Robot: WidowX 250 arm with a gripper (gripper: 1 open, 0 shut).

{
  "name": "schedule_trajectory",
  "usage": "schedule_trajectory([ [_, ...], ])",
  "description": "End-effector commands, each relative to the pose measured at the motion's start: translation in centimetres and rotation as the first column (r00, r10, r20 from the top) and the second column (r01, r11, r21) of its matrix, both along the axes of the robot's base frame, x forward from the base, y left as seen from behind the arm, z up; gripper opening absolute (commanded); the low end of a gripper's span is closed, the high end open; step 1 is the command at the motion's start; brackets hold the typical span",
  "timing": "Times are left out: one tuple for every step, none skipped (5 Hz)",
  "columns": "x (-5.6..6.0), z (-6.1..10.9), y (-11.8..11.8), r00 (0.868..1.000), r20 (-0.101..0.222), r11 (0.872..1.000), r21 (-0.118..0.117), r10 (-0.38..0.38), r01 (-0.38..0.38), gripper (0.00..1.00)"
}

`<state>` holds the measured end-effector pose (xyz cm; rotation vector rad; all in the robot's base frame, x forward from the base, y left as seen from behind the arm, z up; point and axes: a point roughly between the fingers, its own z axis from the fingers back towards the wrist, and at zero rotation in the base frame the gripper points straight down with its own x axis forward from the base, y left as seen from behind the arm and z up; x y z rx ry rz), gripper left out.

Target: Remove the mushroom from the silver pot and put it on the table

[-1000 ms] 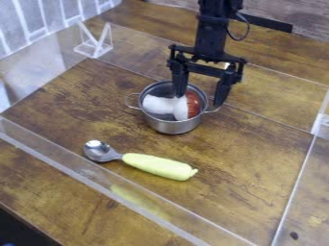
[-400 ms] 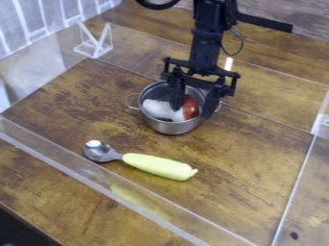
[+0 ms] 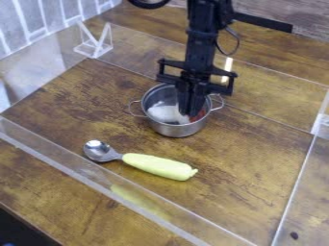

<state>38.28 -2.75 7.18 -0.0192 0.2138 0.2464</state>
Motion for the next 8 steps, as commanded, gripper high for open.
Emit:
schedule_trajectory([
  [0.1, 4.8, 0.6, 0.995, 0.1, 0.999, -0.025, 0.028, -0.026, 1.0],
  [0.0, 5.0, 0.2, 0.995, 0.093, 0.999, -0.021, 0.042, -0.041, 1.0],
  [0.4, 4.1, -0.1, 0.996, 0.087, 1.0, -0.02, 0.026, -0.024, 1.0],
  [0.8, 3.3, -0.3, 0.997, 0.081, 1.0, -0.019, 0.01, -0.009, 1.0],
  [0.5, 2.5, -0.2, 0.997, 0.073, 0.999, -0.015, 0.035, -0.034, 1.0],
  [0.2, 1.6, 0.0, 0.996, 0.062, 0.998, -0.008, 0.062, -0.062, 1.0],
  [0.1, -0.4, 0.3, 0.993, 0.056, 0.995, -0.006, 0.102, -0.102, 1.0],
  [-0.2, 0.0, 0.1, 0.991, 0.058, 0.993, -0.008, 0.122, -0.121, 0.0],
])
